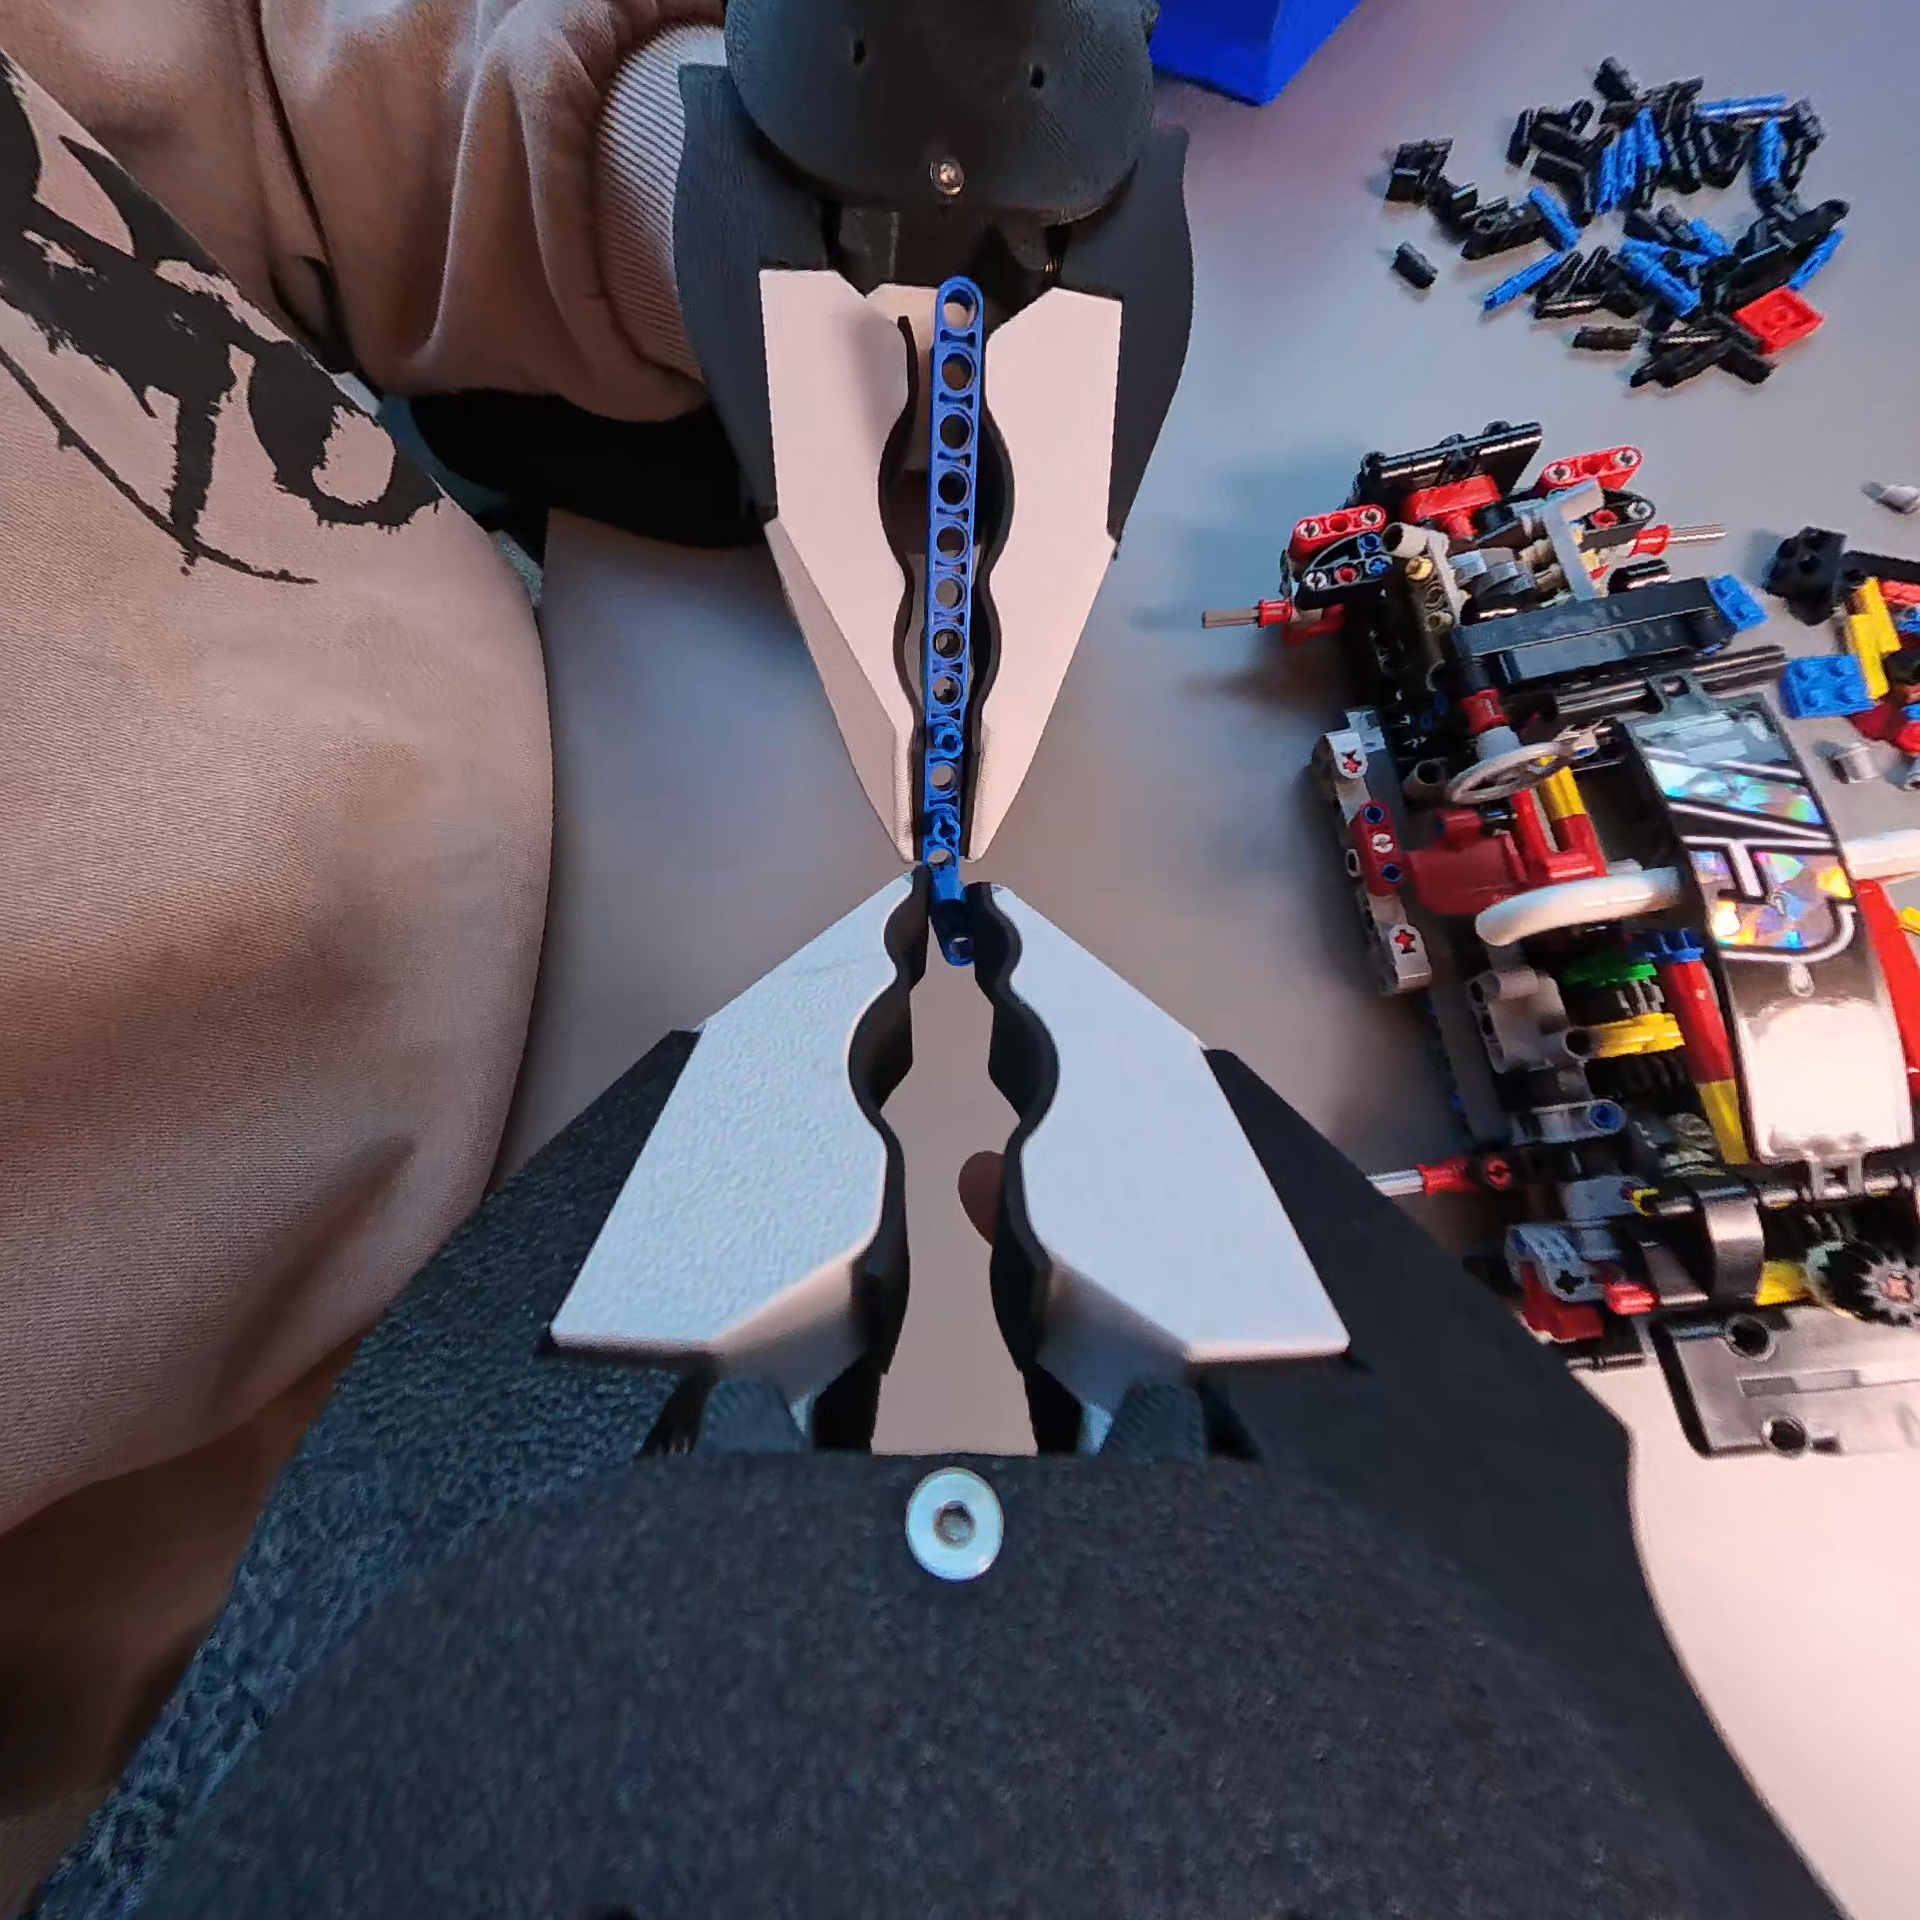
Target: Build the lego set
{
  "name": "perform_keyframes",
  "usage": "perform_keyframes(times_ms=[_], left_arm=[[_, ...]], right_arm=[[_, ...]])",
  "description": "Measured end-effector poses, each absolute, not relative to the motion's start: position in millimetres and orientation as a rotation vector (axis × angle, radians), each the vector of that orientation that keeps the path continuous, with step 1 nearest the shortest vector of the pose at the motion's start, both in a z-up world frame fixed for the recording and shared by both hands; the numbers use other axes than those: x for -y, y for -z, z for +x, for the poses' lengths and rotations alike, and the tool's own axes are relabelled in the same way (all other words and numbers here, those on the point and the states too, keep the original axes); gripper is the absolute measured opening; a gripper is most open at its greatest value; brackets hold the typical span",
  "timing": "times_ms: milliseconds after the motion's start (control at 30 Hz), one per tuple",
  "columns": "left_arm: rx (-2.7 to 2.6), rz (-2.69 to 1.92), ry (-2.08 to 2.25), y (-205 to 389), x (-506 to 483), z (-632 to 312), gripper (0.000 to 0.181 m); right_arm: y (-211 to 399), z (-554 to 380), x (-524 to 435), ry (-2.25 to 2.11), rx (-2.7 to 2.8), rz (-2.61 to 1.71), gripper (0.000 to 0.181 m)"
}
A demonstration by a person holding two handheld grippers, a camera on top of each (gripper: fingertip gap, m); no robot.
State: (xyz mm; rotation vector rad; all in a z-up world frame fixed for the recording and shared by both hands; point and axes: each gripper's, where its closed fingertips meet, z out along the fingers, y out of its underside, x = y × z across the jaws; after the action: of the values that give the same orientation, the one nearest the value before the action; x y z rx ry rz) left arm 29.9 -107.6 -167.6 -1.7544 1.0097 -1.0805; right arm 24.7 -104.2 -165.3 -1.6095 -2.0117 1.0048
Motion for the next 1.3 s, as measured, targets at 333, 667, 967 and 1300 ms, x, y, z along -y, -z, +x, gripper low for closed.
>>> perform_keyframes(times_ms=[333, 667, 967, 1300], left_arm=[[-1.029, -1.759, 1.051, 169, 110, 31, 0.006], [-1.038, -1.763, 1.012, 170, 111, 32, 0.006], [-0.848, -1.712, 1.167, 154, 107, 29, 0.005], [-0.528, -1.580, 1.523, 119, 92, 20, 0.005]], right_arm=[[169, 24, 104, -0.924, 2.098, -1.634, 0.005], [167, 22, 110, -0.924, 2.129, -1.636, 0.005], [154, 18, 107, -1.176, 1.858, -1.707, 0.005], [114, 6, 87, -1.710, 1.207, -1.699, 0.004]])
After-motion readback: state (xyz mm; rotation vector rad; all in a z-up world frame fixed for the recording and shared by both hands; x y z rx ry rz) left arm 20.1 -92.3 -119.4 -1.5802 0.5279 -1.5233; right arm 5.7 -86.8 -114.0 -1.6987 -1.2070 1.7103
